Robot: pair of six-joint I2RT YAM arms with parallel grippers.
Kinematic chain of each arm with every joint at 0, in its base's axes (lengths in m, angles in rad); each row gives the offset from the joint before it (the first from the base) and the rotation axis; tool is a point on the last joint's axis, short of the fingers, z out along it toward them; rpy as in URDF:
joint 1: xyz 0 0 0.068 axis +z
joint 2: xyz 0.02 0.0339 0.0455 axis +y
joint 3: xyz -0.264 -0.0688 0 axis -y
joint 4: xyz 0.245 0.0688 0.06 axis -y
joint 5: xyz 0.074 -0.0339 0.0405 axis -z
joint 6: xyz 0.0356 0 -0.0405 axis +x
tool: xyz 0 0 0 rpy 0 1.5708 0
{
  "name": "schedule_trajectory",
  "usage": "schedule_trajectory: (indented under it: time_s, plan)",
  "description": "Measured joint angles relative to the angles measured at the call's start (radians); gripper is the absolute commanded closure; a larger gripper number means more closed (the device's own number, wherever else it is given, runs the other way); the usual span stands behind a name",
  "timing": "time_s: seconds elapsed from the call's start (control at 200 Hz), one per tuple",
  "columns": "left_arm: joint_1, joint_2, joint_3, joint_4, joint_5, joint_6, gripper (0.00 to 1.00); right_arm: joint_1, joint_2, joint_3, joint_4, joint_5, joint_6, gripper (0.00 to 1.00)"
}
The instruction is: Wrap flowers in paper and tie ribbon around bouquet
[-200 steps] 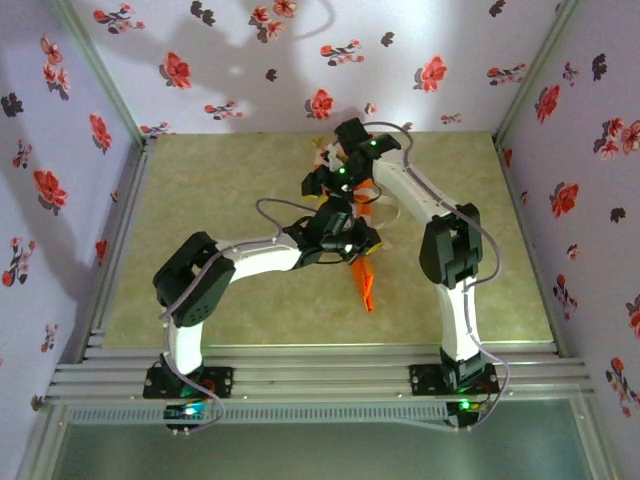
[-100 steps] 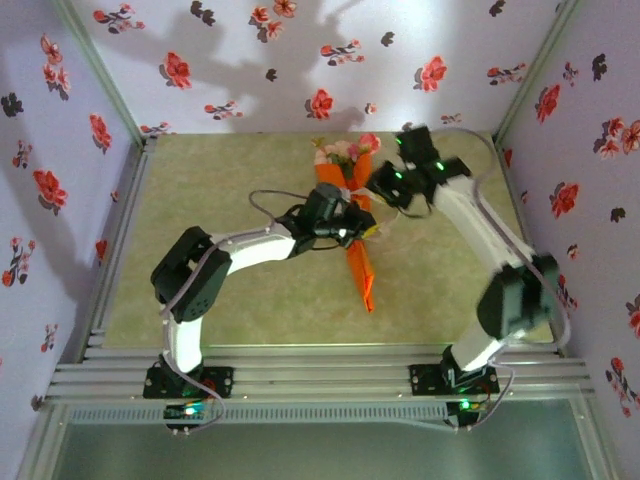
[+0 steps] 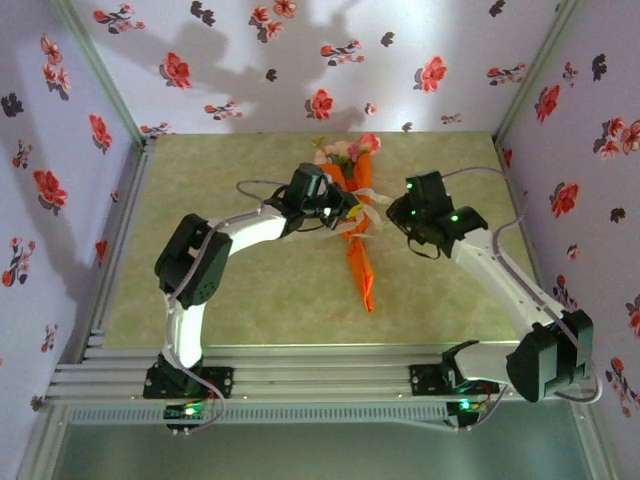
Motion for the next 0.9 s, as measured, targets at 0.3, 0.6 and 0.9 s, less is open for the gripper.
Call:
schedule_trajectory:
  time_s: [0.3, 0.6, 0.9]
  plan:
    - [0.071, 0.102, 0.071, -0.012, 0.093, -0.022, 1.0, 0.161, 0.182, -0.006, 0.173, -0.04, 0.051, 0.75]
    - [0.147, 0.22, 0.132, 0.002, 0.232, -0.023, 1.0, 0.366, 0.364, 0.038, 0.324, 0.019, 0.074, 0.65]
    - [0.204, 0.301, 0.132, 0.063, 0.337, -0.031, 1.0, 0.471, 0.599, 0.266, 0.303, 0.173, -0.075, 0.62]
